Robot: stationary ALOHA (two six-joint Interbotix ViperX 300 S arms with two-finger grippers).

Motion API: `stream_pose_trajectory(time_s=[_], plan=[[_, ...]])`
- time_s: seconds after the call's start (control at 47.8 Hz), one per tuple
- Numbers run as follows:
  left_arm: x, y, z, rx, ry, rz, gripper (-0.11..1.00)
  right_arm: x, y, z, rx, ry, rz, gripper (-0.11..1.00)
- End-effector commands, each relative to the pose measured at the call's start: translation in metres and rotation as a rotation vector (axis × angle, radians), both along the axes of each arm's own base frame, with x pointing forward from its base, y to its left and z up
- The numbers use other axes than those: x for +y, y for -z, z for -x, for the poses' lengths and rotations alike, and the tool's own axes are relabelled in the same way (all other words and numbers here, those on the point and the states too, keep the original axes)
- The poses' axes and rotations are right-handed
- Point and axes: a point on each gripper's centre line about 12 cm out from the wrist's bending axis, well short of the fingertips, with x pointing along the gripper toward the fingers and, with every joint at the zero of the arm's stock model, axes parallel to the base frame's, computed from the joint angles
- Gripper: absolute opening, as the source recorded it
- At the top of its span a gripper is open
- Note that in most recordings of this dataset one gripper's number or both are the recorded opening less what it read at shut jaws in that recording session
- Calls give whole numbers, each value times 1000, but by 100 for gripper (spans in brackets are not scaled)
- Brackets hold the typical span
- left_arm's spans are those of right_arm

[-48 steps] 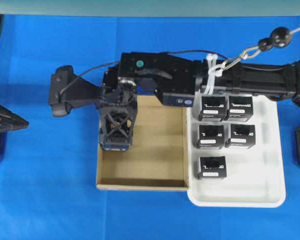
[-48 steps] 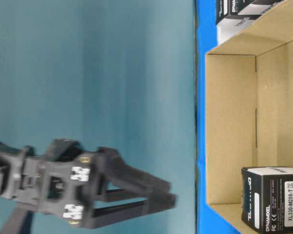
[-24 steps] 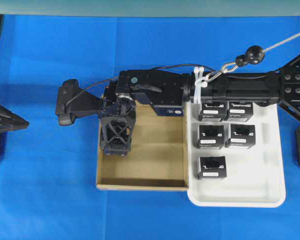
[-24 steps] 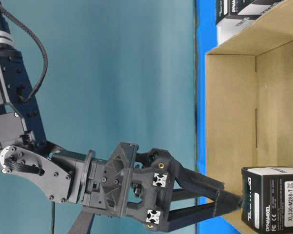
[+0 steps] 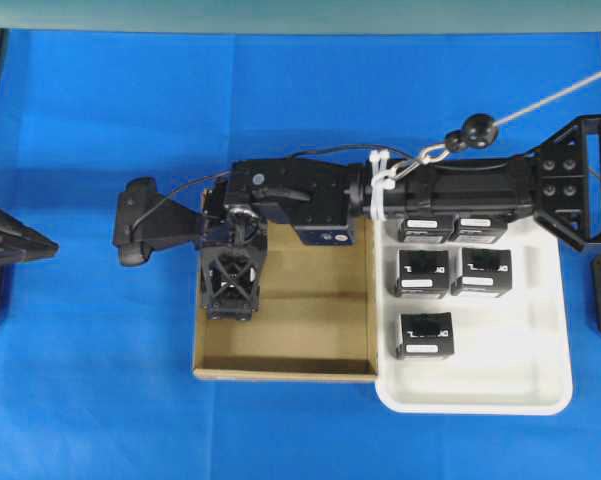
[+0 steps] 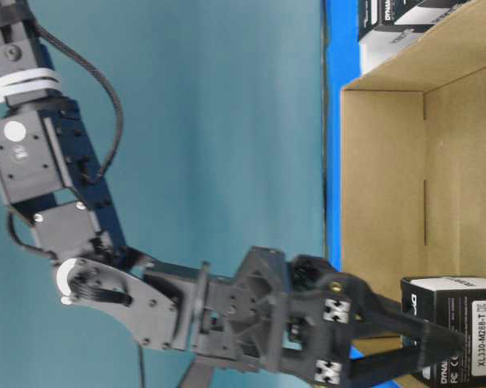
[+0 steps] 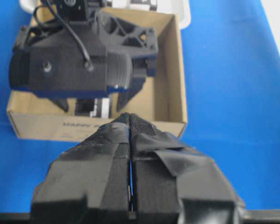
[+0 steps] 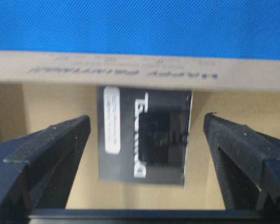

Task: Pick the box from inside the cardboard box.

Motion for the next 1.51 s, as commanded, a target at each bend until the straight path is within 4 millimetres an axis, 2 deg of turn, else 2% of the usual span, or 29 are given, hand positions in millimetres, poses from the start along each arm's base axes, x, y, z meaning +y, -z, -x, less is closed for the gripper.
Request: stream_pose_trajectory(time_s=[0.0, 0.23, 0.46, 0.543, 0.669, 0.92, 1.087, 1.296, 1.38, 1.484], plan=[[0, -9, -2, -18, 1, 0, -5, 4, 12, -2, 2, -2, 1, 100], [-1, -9, -3, -20, 3, 0, -5, 4, 21, -2, 6, 5, 0, 100], [0, -9, -3, -18, 1, 1, -5, 5, 20, -2, 4, 7, 0, 98], [0, -9, -3, -20, 1, 1, -5, 8, 17, -4, -9, 2, 1, 89], [0, -9, -3, -20, 1, 0, -5, 8, 13, -5, -24, 3, -2, 61], [0, -9, -3, -20, 1, 1, -5, 8, 2, -4, -30, 4, -6, 61], [0, -9, -3, -20, 1, 1, -5, 6, -50, 4, -42, 5, -19, 61], [0, -9, -3, -20, 1, 1, -5, -7, -137, 22, -97, 4, -16, 61], [0, -9, -3, -20, 1, 1, -5, -11, -164, 30, -114, 0, -13, 61], [0, -9, -3, -21, 1, 1, -5, -13, -189, 40, -118, -5, -11, 61]])
